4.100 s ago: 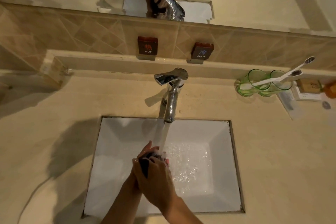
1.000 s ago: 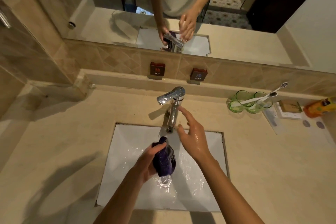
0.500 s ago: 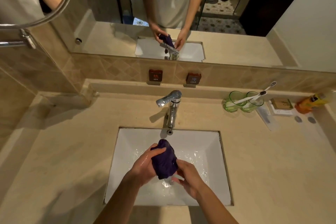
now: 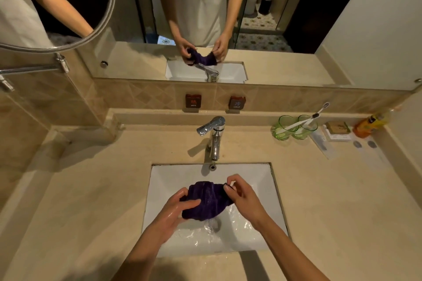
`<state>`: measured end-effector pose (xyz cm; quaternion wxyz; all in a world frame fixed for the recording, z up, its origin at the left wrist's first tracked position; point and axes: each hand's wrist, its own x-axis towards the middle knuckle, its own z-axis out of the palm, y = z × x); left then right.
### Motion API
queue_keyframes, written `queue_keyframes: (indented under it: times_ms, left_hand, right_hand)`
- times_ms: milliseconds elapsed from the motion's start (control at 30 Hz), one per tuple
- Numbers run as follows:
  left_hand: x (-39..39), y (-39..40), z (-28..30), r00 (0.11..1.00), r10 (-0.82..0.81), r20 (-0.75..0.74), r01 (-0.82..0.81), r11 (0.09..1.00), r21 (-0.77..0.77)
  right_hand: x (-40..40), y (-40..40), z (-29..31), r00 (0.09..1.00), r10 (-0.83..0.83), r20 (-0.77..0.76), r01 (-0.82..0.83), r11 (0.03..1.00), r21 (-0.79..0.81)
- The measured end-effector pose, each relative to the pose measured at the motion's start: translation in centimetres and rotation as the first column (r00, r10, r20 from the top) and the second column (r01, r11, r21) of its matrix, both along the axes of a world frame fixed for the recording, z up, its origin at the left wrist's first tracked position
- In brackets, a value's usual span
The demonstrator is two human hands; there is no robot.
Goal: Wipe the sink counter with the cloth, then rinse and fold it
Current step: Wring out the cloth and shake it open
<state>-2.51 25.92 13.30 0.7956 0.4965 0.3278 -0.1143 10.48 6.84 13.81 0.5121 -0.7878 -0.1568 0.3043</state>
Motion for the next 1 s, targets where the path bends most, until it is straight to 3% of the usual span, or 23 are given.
queue_keyframes:
  times_ms: [133, 233, 333, 467, 533, 667, 767, 1000]
  left_hand:
    - [-0.4, 0.3, 1.5, 0.989, -0.147, -0.004, 0.144, 0.962, 0.234]
    - [-0.1, 1.1, 2.0, 0.948, -0.306, -0.093, 0.314, 0.835, 0.452]
    - [0.5, 1.8, 3.4, 0.945, -0.243, -0.219, 0.327, 0.729, 0.601]
    - [1.3, 0.8, 7.0, 0.968, -0.247, 0.035, 0.205, 0.869, 0.450]
    - [1.4, -0.1, 8.7, 0.944, -0.297, 0.146, 0.214, 0.884, 0.415]
    - [2.3, -1.2, 9.6, 0.915, -0.338, 0.221, 0.128, 0.762, 0.635]
    - [3.0, -1.6, 10.1, 0.890, -0.415, 0.191, 0.158, 0.673, 0.723]
    - [3.0, -3.5, 12.7, 0.938, -0.269, 0.218, -0.004, 0.620, 0.785]
  right_hand:
    - [-1.2, 1.5, 3.5, 1.000, -0.017, 0.020, 0.015, 0.995, 0.102]
    - [-1.7, 2.2, 5.3, 0.999, 0.032, 0.021, -0.035, 0.988, 0.151]
    - [-2.1, 2.8, 6.7, 0.987, 0.143, 0.069, -0.151, 0.982, 0.114]
    - [-2.4, 3.6, 9.0, 0.972, 0.203, 0.114, -0.214, 0.972, 0.092]
    - [-2.1, 3.5, 10.2, 0.975, 0.202, 0.096, -0.213, 0.969, 0.124]
    - [-1.4, 2.4, 11.6, 0.945, 0.307, 0.115, -0.316, 0.946, 0.076]
    - [-1.2, 1.5, 12.4, 0.946, 0.311, 0.093, -0.320, 0.941, 0.107]
    - [1.0, -1.3, 14.6, 0.909, 0.363, 0.205, -0.368, 0.930, -0.014]
